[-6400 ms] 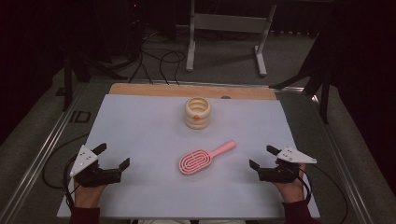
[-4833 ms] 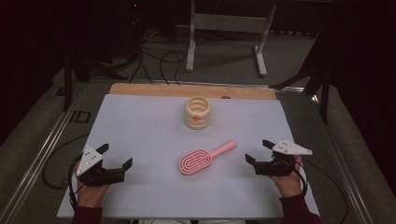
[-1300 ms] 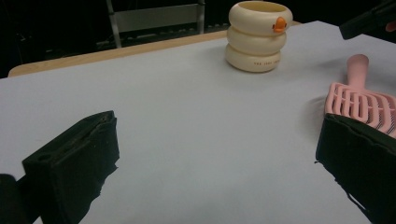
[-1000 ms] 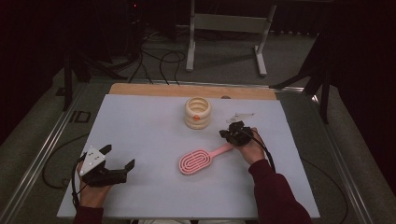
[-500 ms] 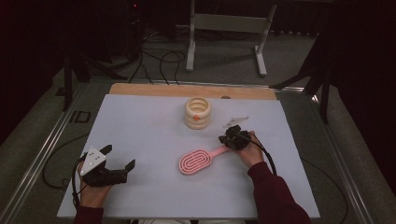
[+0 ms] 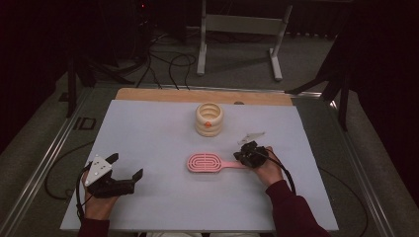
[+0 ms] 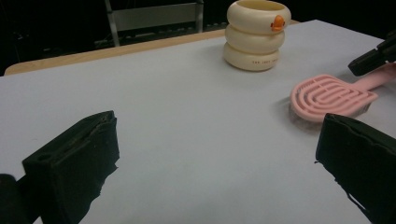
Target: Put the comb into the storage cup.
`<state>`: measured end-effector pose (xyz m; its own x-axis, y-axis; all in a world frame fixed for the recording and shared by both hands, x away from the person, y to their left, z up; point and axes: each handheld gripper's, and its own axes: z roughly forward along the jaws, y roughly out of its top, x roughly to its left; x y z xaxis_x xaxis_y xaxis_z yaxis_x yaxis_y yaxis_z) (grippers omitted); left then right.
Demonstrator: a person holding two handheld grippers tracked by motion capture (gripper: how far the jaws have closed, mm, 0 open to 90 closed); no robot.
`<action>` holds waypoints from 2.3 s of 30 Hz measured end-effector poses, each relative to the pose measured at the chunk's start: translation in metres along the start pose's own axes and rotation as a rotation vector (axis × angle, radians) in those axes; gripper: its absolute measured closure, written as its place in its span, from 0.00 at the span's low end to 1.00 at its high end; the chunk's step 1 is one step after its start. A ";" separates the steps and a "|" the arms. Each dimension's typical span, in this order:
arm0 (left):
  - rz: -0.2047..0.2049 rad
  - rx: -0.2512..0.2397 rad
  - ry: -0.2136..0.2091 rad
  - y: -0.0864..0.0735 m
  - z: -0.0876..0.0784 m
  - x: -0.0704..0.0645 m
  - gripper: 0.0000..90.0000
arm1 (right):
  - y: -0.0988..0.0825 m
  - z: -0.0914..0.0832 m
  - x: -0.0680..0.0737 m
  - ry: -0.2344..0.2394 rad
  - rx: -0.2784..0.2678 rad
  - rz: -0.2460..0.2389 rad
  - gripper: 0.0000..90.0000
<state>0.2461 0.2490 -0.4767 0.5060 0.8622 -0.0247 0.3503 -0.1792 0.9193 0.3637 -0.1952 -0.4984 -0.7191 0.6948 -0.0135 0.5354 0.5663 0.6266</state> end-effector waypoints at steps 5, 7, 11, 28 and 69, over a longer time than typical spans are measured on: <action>0.001 -0.001 0.001 0.000 0.000 -0.001 0.00 | -0.007 -0.005 0.007 0.007 -0.005 -0.008 1.00; 0.001 -0.001 0.001 0.000 0.000 -0.001 0.00 | -0.009 -0.005 0.008 0.010 -0.006 -0.005 1.00; 0.000 0.000 0.001 0.000 0.000 -0.001 0.00 | -0.014 -0.008 0.012 0.018 -0.017 -0.003 1.00; 0.002 -0.006 0.006 0.000 -0.001 0.000 0.00 | -0.017 -0.032 0.011 -0.025 -0.159 0.014 0.92; -0.009 -0.081 0.019 0.000 -0.010 0.004 0.00 | -0.102 -0.112 -0.012 -0.218 -0.564 0.204 0.12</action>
<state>0.2406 0.2573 -0.4733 0.4880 0.8724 -0.0266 0.2899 -0.1332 0.9477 0.2679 -0.3110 -0.4747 -0.4890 0.8718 0.0280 0.2933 0.1341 0.9466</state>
